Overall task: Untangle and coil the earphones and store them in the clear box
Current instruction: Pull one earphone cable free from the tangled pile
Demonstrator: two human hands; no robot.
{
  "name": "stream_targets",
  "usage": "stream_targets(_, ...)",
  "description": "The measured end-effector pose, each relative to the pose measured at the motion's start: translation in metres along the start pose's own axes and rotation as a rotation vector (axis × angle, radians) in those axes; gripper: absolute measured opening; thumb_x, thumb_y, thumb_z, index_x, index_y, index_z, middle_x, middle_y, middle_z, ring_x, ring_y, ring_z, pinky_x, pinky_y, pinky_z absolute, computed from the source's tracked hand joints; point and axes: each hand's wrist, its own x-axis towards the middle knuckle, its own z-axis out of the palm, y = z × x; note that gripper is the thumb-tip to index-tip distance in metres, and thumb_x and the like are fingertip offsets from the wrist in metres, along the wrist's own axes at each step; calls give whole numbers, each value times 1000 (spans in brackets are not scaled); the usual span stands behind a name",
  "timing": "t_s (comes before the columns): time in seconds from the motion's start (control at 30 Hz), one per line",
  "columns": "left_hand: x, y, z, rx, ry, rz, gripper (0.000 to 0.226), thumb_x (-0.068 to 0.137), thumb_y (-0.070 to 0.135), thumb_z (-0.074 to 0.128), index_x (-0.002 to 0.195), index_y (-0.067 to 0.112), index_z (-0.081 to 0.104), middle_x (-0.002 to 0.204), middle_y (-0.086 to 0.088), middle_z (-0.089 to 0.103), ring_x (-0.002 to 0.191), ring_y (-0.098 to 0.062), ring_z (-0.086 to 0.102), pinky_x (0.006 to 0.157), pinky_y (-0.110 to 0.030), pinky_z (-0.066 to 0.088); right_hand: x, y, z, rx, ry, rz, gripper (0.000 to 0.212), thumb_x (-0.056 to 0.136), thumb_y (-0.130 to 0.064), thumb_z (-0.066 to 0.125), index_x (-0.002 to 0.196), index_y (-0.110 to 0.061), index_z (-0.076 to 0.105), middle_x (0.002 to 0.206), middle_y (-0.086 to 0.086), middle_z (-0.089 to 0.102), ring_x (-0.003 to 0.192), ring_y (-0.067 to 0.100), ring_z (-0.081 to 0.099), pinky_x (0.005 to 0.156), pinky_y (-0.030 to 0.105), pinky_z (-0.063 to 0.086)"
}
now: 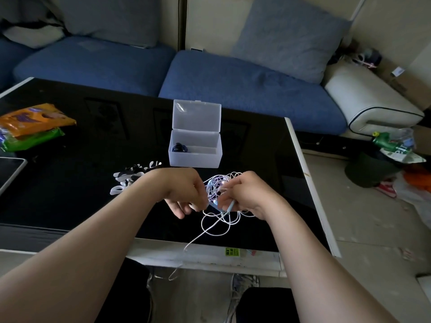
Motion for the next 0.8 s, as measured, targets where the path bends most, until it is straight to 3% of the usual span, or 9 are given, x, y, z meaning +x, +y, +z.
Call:
stream_targets(0.1,10,-4,1,-33,223,-71,30,92,9,79,117,7,61,95,-18,74,72,-26,77,65,-40,67,5,2,-3,-152,36,-9,35,97,7,41,111,-2,72,70,7,77,58,21,60,51,31,44)
stream_targets(0.2,16,-5,4,-10,264,-49,54,87,15,86,129,16,53,106,-19,70,83,-35,78,72,-44,68,9,1,-8,-336,104,-19,22,94,-12,58,97,1,76,69,0,67,49,14,53,53,27,42)
stream_targets(0.3,22,1,7,1,234,35,63,82,23,92,134,20,56,117,-12,66,89,-28,76,73,-41,68,14,0,-9,-385,114,-87,22,92,-21,70,97,-2,80,99,11,79,84,25,77,73,32,59)
stream_targets(0.37,25,6,8,8,193,68,65,81,27,92,136,22,58,115,-8,68,88,-23,76,76,-40,68,14,-3,-7,-377,95,-131,18,93,-22,71,97,-8,83,98,15,79,76,26,71,67,32,52)
stream_targets(0.47,31,7,7,9,150,98,65,86,19,87,141,25,53,115,-5,70,81,-15,75,81,-39,67,16,-10,-8,-368,63,-170,20,95,-21,66,93,-8,81,87,15,76,64,21,56,61,35,46)
stream_targets(0.53,37,6,4,94,175,128,59,90,15,81,141,28,53,114,-6,72,86,-17,73,85,-40,65,16,-14,-9,-313,68,-204,19,97,-21,65,91,-17,82,90,9,80,63,17,64,60,31,51)
stream_targets(0.6,40,6,0,162,230,146,47,93,15,75,136,27,61,104,1,71,91,-16,69,79,-34,58,13,-18,-11,-236,126,-262,18,99,-22,66,92,-23,82,90,1,80,68,8,73,59,20,54)
stream_targets(0.67,45,7,-5,27,265,122,37,95,12,69,129,26,67,96,3,68,84,-14,63,70,-26,48,14,-21,-15,-180,245,-338,16,99,-23,67,92,-25,82,87,-3,80,72,4,73,58,13,51)
stream_targets(0.8,50,17,-11,-385,391,120,24,97,4,61,103,24,74,90,-5,68,82,-17,59,60,-24,39,19,-26,-21,9,370,-465,15,100,-20,66,93,-20,79,85,-2,79,63,-3,64,59,17,48)
